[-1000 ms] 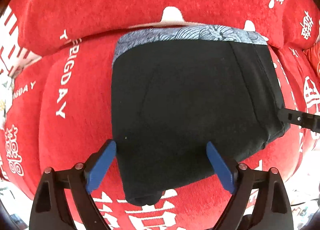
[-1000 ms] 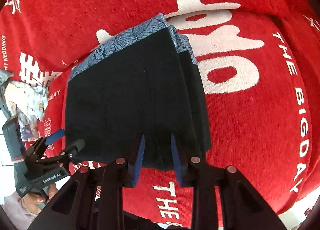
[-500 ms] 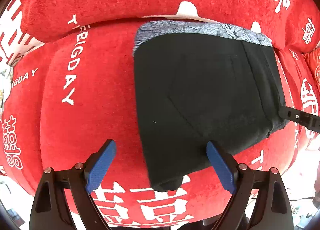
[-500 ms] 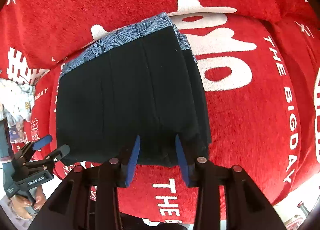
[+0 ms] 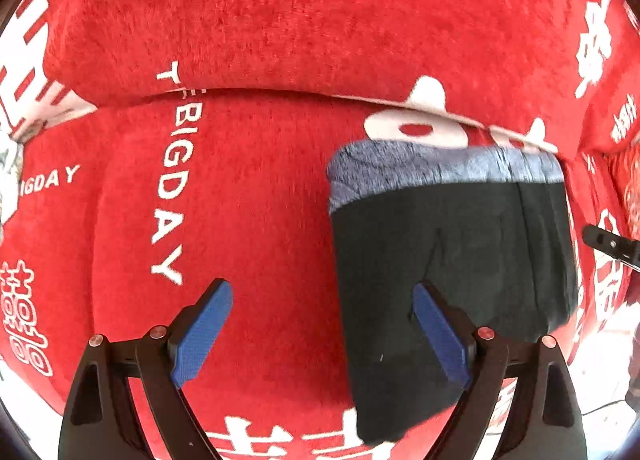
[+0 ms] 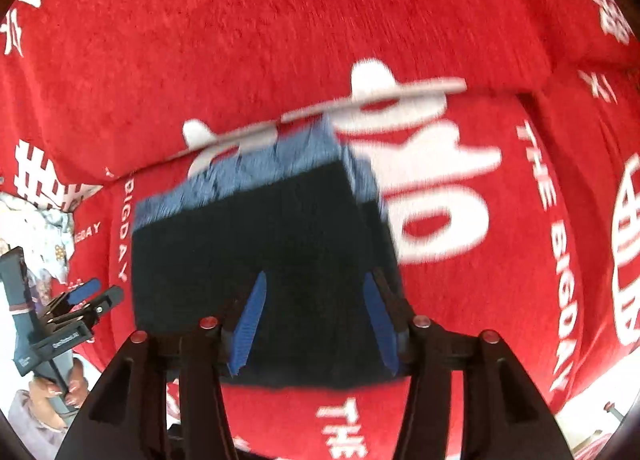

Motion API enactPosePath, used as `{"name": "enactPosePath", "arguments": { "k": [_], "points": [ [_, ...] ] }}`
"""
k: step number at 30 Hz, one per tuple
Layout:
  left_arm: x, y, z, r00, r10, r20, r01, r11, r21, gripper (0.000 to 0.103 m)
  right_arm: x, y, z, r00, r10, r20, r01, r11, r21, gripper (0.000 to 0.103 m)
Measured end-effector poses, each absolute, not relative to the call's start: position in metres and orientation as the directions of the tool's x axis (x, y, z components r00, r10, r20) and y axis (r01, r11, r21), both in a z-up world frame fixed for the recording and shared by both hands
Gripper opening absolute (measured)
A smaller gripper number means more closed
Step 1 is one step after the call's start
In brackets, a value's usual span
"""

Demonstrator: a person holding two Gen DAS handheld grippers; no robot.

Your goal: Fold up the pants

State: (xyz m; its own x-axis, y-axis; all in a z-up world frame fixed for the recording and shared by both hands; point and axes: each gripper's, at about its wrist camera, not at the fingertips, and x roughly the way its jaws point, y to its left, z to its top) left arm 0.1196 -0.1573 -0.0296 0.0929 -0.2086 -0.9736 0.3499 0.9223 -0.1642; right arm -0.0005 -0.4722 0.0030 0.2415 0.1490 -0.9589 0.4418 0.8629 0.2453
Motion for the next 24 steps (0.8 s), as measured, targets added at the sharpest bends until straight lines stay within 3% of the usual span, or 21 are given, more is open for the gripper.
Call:
{"name": "enactPosePath", "arguments": {
  "k": [9, 10, 11, 13, 14, 24],
  "points": [
    [0.126, -0.168, -0.053, 0.053, -0.227, -0.972, 0.252, 0.945, -0.207, 0.092, 0.058, -0.530, -0.043, 0.249, 0.332, -0.910, 0.486, 0.770, 0.414, 0.054],
    [0.126, -0.167, -0.054, 0.054, -0.227, -0.972, 0.246, 0.947, -0.207, 0.092, 0.061, -0.534, -0.052, 0.237, 0.372, -0.898, 0.496, 0.749, 0.441, 0.036],
    [0.127, -0.167, -0.055, 0.060, -0.223, -0.973, 0.240, 0.949, -0.202, 0.092, 0.063, -0.537, -0.056, 0.240, 0.398, -0.885, 0.495, 0.734, 0.464, 0.026],
    [0.128, -0.168, -0.058, 0.064, -0.219, -0.974, 0.233, 0.952, -0.199, 0.094, 0.064, -0.540, -0.054, 0.252, 0.405, -0.879, 0.462, 0.748, 0.477, 0.019],
    [0.128, -0.168, -0.060, 0.065, -0.210, -0.976, 0.228, 0.955, -0.190, 0.102, 0.064, -0.540, -0.053, 0.244, 0.390, -0.888, 0.447, 0.767, 0.460, 0.016],
    [0.128, -0.171, -0.058, 0.080, -0.165, -0.983, 0.249, 0.958, -0.140, 0.103, 0.060, -0.543, -0.058, 0.235, 0.341, -0.910, 0.459, 0.786, 0.414, 0.016]
  ]
}}
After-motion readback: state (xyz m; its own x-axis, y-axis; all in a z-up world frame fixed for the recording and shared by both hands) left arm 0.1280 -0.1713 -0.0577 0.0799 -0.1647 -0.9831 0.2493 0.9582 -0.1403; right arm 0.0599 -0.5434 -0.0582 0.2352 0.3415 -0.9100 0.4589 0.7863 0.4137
